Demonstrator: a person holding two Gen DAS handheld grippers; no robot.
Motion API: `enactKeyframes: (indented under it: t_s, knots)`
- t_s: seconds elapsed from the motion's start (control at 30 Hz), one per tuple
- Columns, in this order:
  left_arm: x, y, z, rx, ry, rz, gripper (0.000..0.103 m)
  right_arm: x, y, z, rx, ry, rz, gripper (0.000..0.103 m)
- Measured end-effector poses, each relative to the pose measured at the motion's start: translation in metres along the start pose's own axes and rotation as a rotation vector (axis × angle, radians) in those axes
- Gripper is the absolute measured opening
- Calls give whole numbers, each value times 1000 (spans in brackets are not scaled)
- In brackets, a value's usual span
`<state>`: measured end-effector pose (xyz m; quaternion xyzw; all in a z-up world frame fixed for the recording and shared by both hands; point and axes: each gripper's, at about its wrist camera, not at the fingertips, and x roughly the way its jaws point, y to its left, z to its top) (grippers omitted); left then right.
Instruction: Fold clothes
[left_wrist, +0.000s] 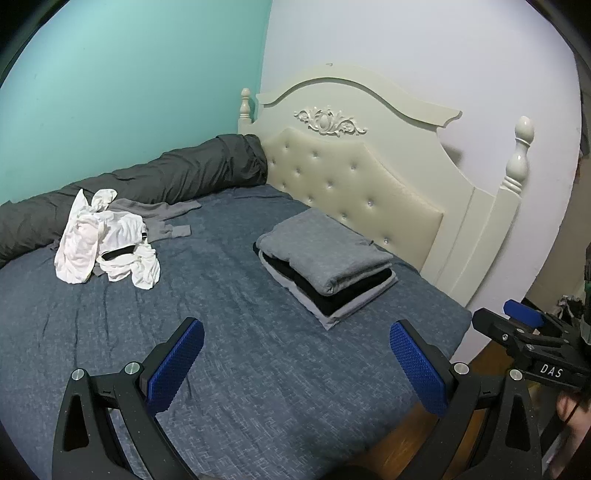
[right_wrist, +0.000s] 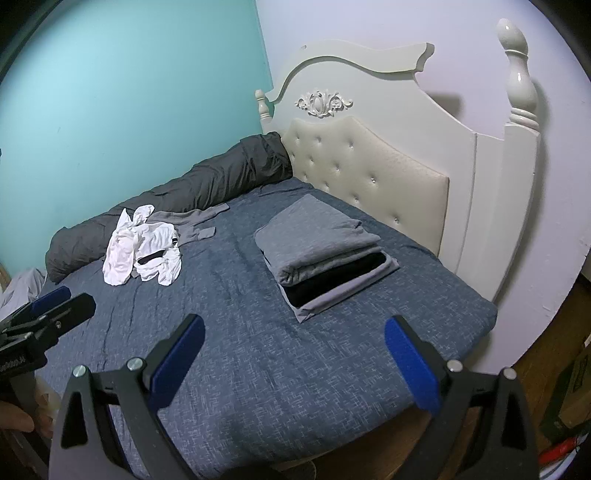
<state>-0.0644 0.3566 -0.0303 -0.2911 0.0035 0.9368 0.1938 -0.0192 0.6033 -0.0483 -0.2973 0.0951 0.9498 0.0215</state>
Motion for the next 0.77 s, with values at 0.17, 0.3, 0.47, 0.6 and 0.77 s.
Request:
enactKeyframes:
  t_s: [0.17,0.3,0.47,0.6,0.77]
  knots:
    - [1,0,-1,-2,-2,9,103,1,-1,-1,5,3,0,98]
    - [2,0,-2,-1,2,12,103,2,-1,-3,8,7,1,98]
    - [2,1,-3,4,-5,11,103,1,0,-3,7,8,1,98]
    - [2,1,-3,3,-6,9,103,1,1,-2,7,7,2,98]
    - [2,1,-3,-1,-4,7,103,2,2,-3,7,8,1,98]
